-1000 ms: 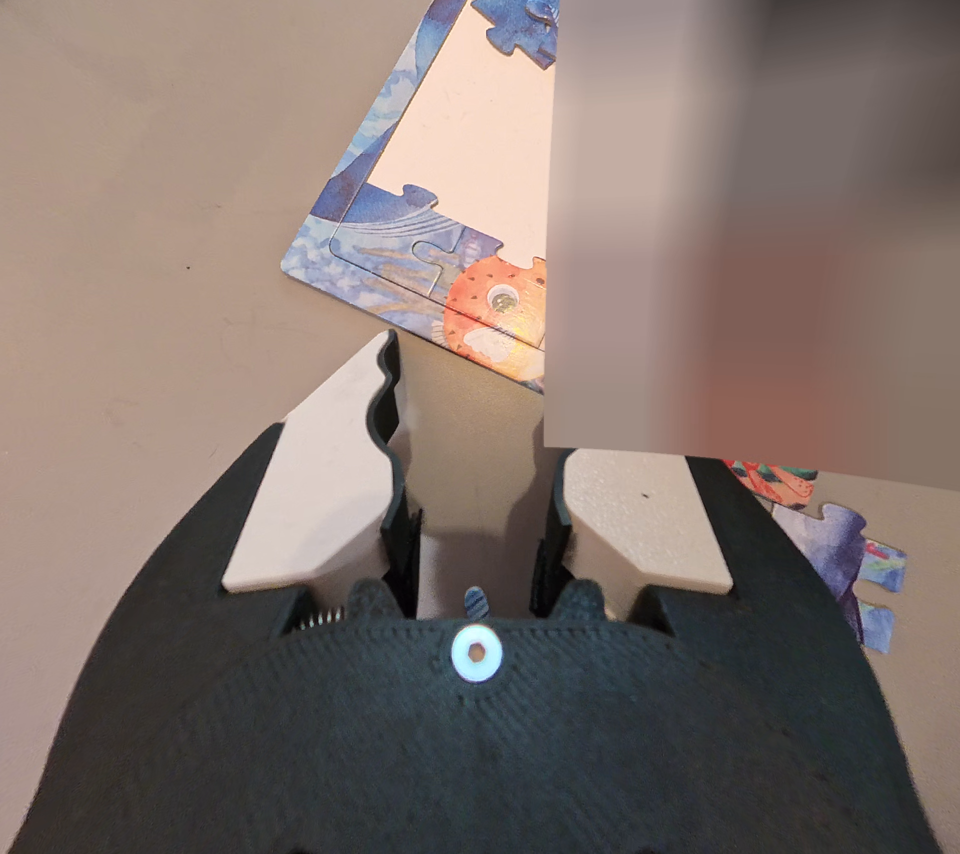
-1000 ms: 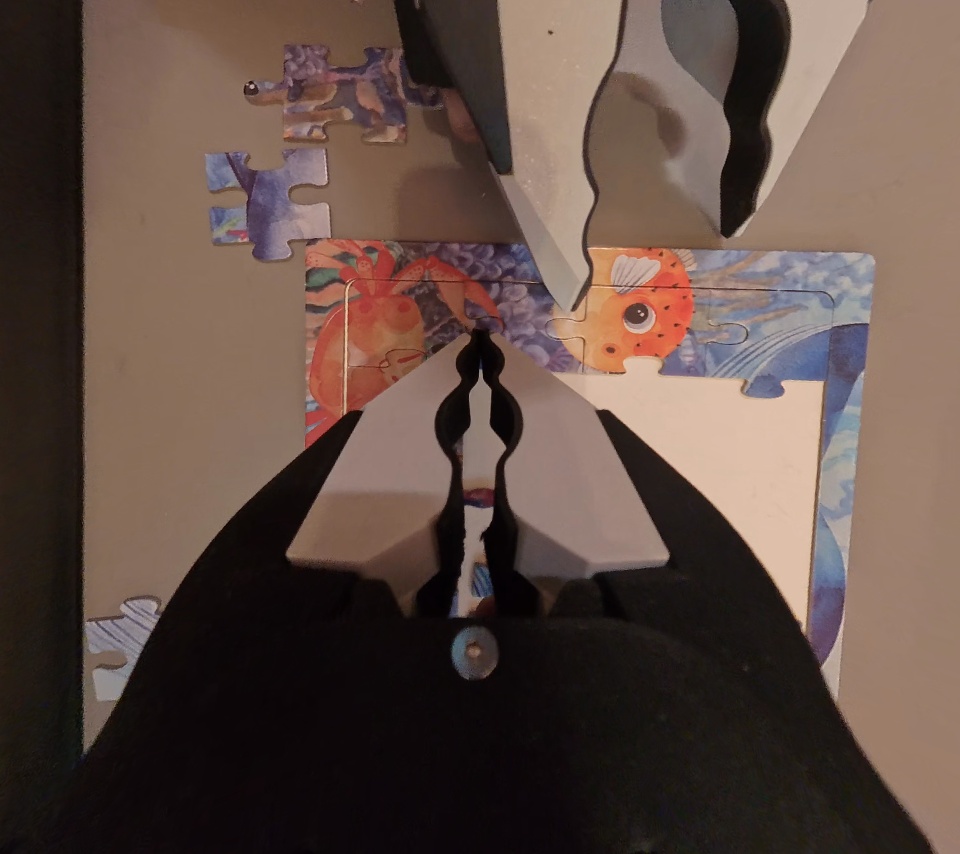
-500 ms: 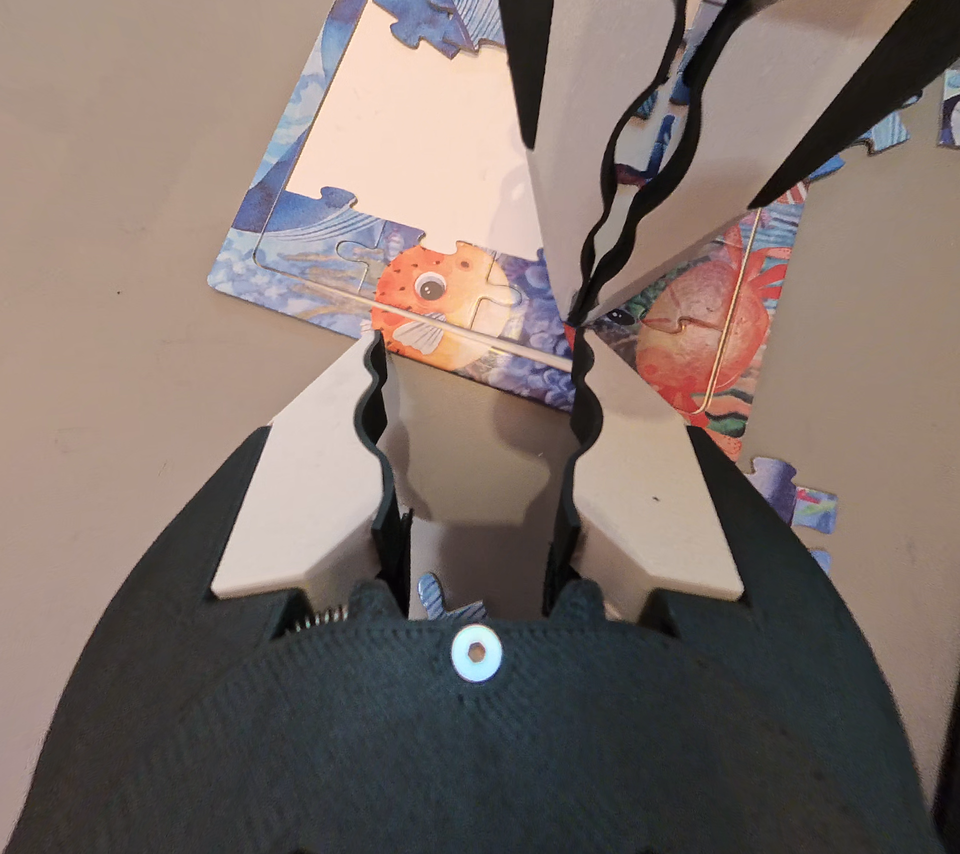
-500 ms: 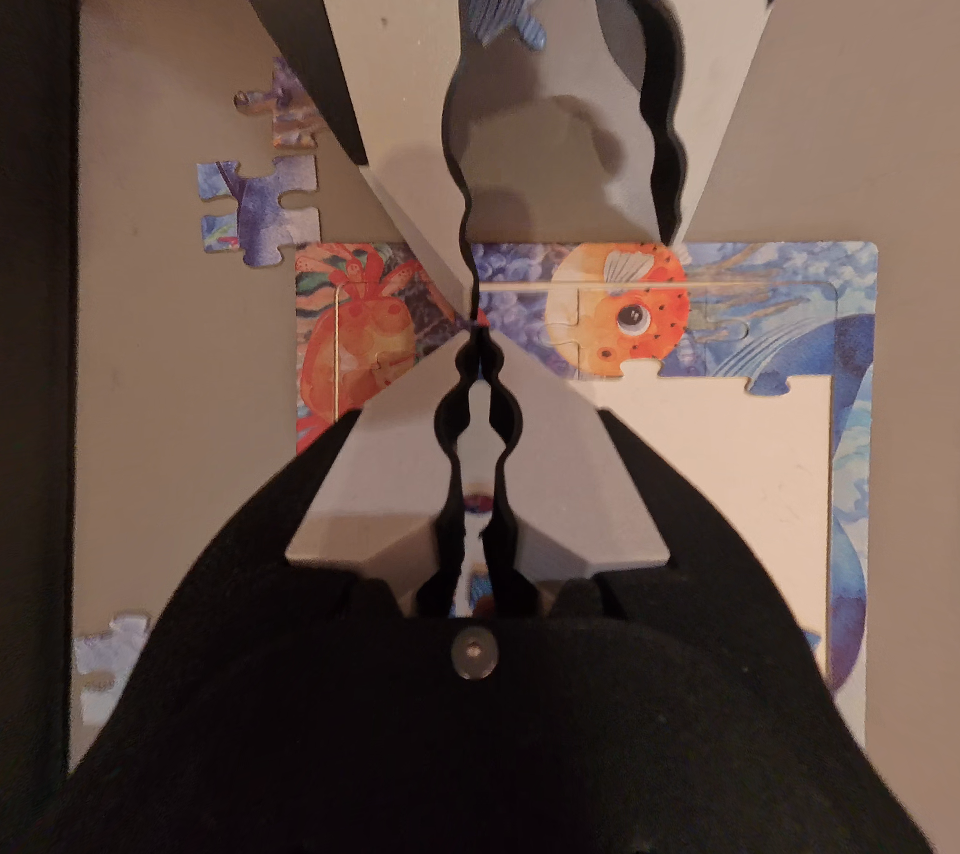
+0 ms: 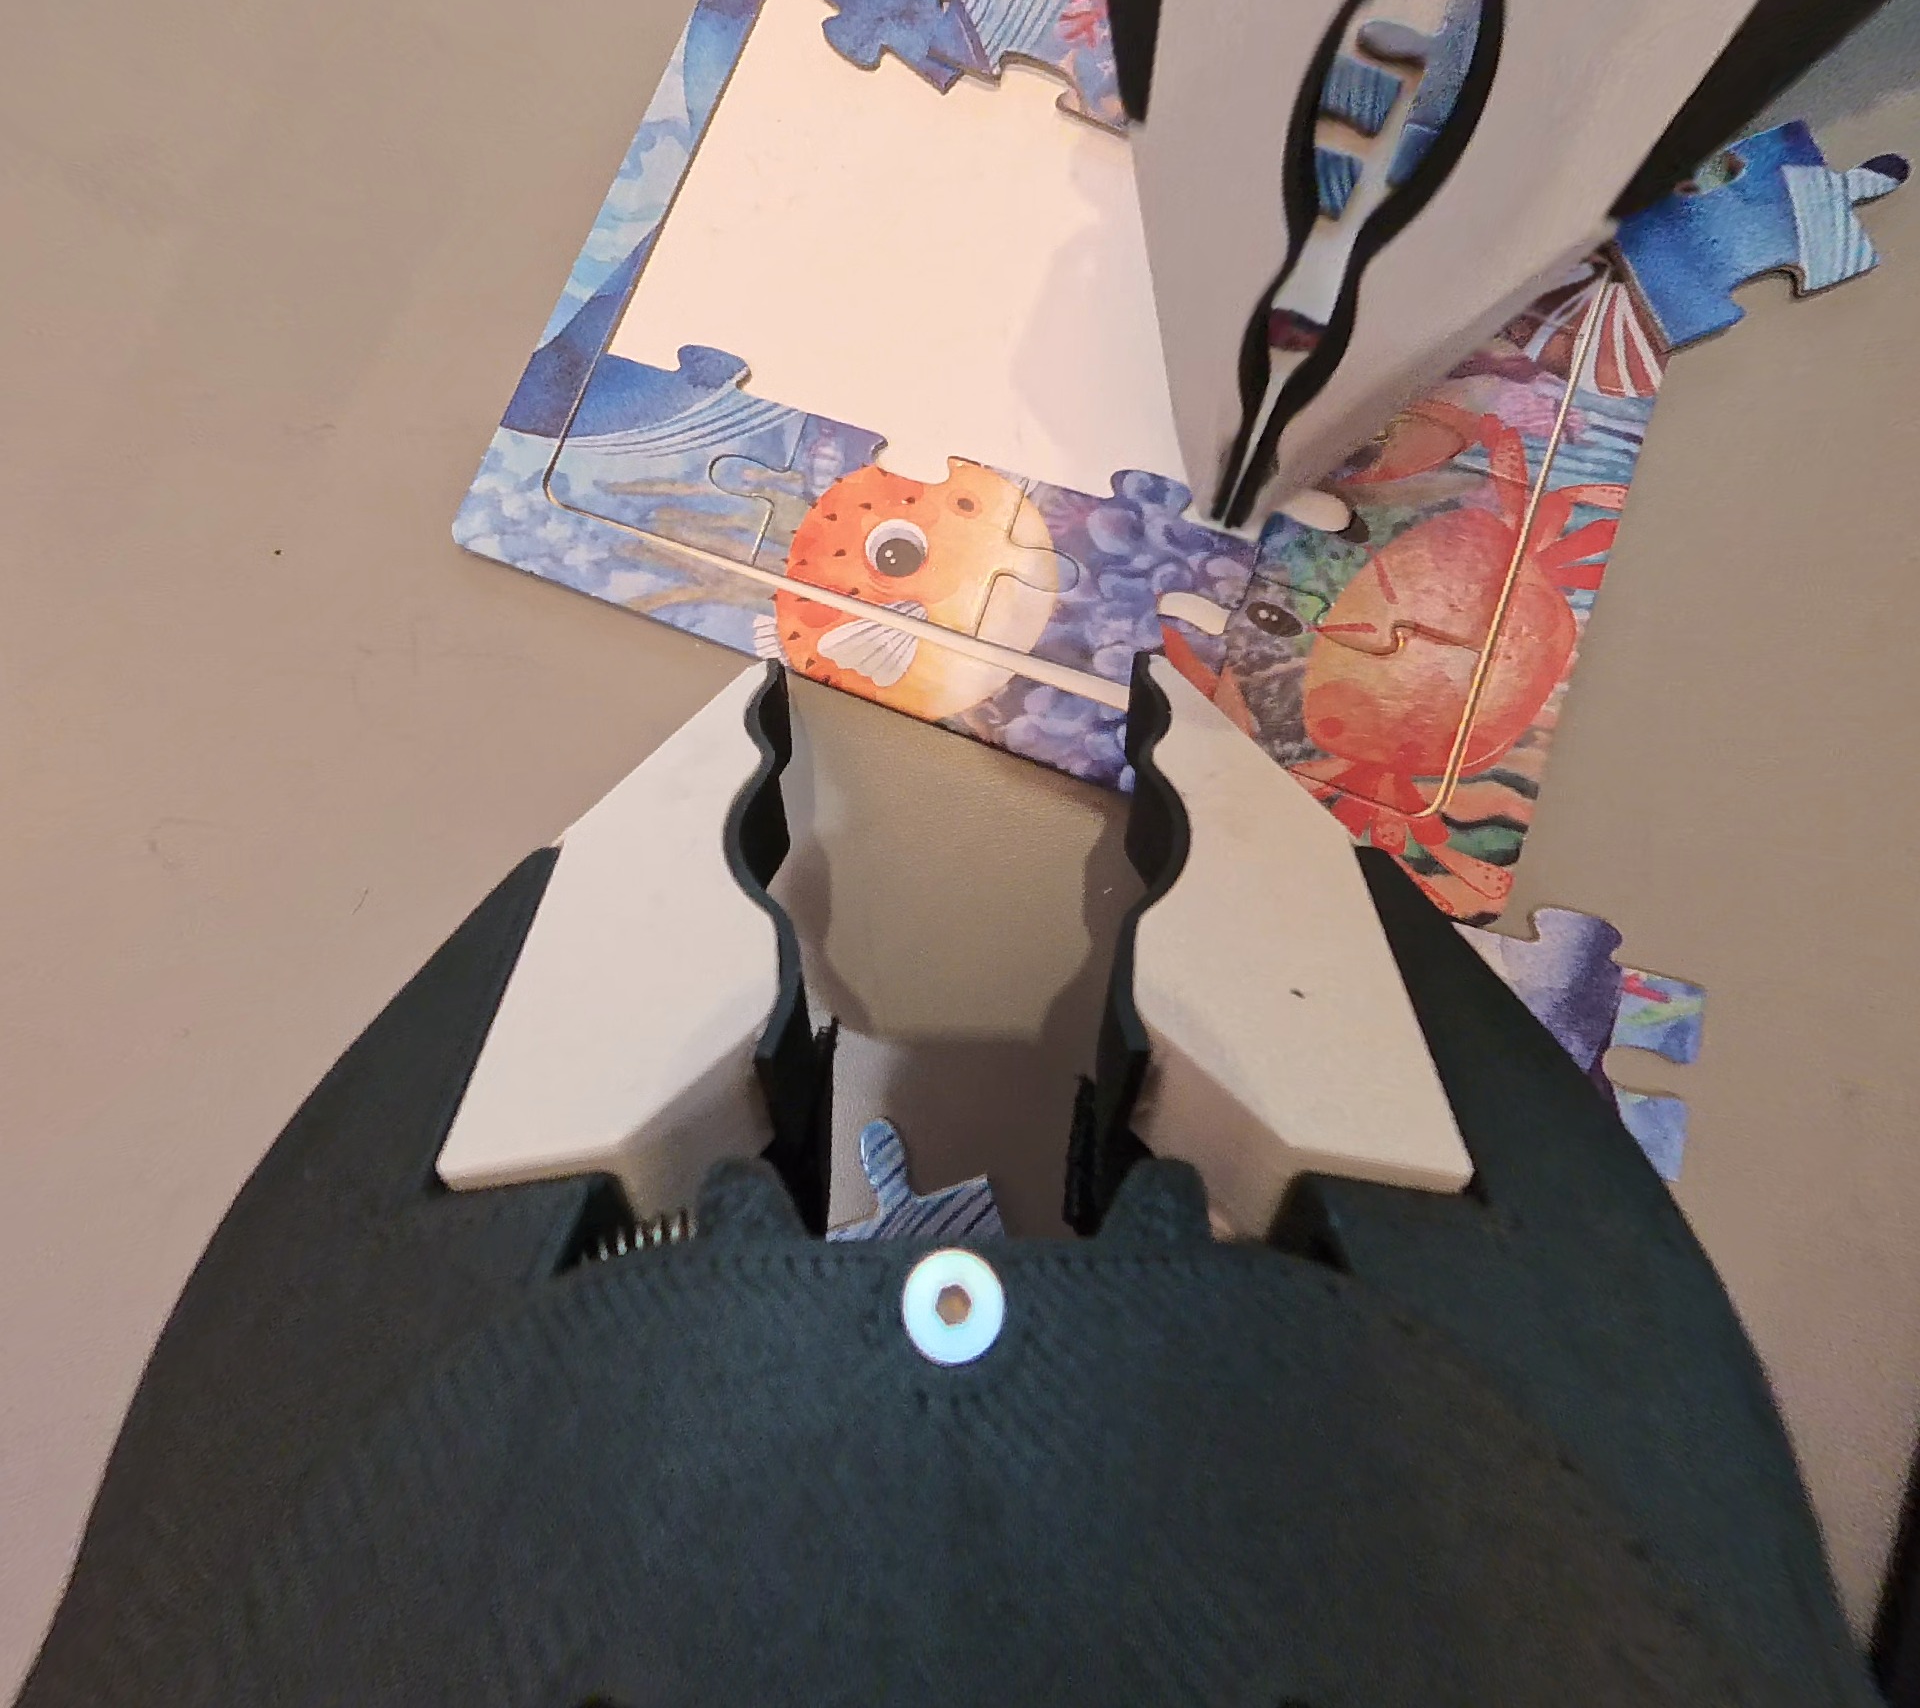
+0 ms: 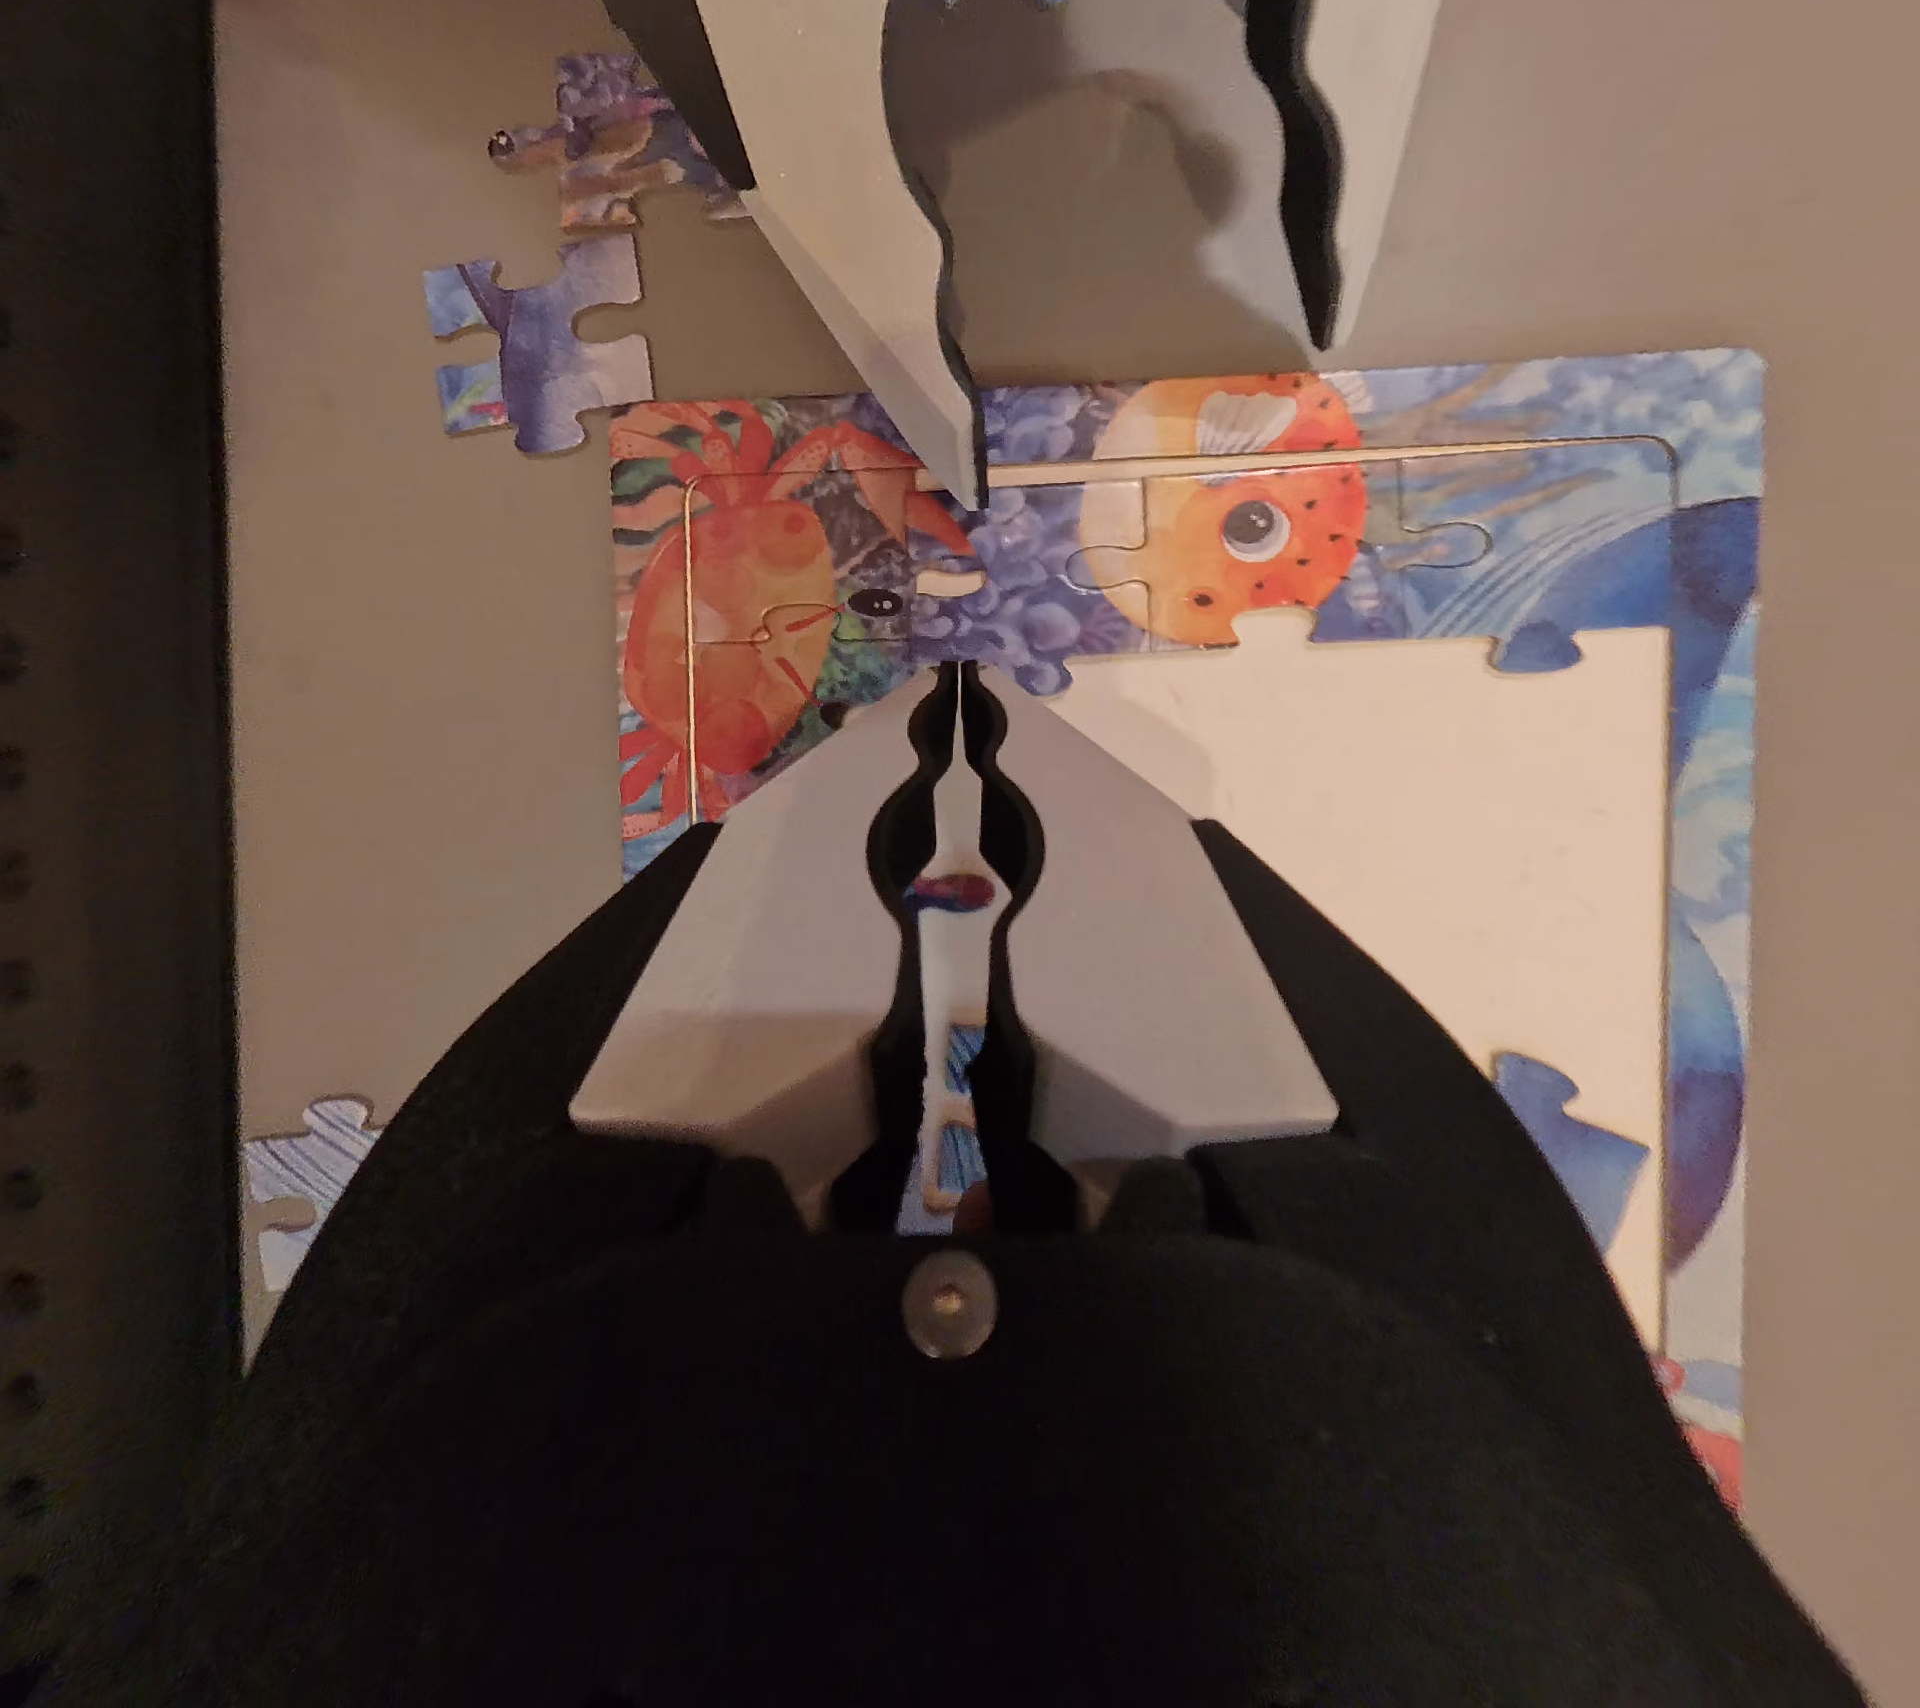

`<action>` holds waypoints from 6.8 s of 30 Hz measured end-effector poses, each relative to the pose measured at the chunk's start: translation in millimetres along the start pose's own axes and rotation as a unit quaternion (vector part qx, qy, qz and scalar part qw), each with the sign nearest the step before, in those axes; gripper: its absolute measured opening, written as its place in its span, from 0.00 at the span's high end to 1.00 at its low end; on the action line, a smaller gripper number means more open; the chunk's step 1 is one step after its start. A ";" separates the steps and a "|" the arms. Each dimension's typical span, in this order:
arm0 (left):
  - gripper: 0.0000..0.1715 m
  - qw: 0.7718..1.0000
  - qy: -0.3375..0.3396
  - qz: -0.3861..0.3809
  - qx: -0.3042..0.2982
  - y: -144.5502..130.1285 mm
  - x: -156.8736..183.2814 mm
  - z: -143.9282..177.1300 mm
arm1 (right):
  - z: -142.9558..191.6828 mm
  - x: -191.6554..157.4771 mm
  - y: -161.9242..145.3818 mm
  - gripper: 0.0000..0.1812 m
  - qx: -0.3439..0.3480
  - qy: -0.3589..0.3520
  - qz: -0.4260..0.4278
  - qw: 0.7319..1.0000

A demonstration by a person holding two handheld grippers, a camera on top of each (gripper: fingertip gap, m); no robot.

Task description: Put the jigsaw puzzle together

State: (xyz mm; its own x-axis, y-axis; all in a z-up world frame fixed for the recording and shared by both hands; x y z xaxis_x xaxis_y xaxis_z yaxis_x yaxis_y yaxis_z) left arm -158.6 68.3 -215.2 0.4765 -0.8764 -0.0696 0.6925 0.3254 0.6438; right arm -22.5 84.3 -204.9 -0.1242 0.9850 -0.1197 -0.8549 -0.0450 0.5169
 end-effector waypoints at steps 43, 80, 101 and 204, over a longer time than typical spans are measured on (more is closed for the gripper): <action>0.86 1.000 -0.006 -0.019 0.015 -0.8 18.5 -0.2 | -8.9 -11.4 13.1 0.96 0.017 -0.063 0.041 0.997; 0.94 0.994 -0.009 -0.109 0.029 -6.9 35.5 4.1 | -14.7 -13.4 9.2 1.00 0.024 -0.073 0.060 0.995; 0.96 0.992 0.004 -0.125 0.028 -4.8 40.5 2.2 | 0.6 25.3 -4.4 0.77 0.053 -0.094 -0.069 0.992; 0.99 0.993 0.024 -0.119 0.010 -7.2 39.7 4.9 | -9.8 24.7 0.8 0.61 0.061 -0.084 -0.077 0.992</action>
State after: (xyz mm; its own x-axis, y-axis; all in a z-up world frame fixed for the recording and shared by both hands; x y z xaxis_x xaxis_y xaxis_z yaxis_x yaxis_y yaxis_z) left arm -147.4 29.4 -218.9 0.3269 -0.9095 -0.2570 0.7774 0.1041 0.6203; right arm -31.2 106.9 -215.8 0.0972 0.9929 -0.0686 -0.7886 0.1189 0.6032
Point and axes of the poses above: each gripper's, where its closed fingertips meet, z back along the fingers, y out of its top, x = y × z across the jaws, the point moved 9 cm from there along z, back along the fingers, and after that the axes turned 2 degrees about -z, right-handed, at the moved point
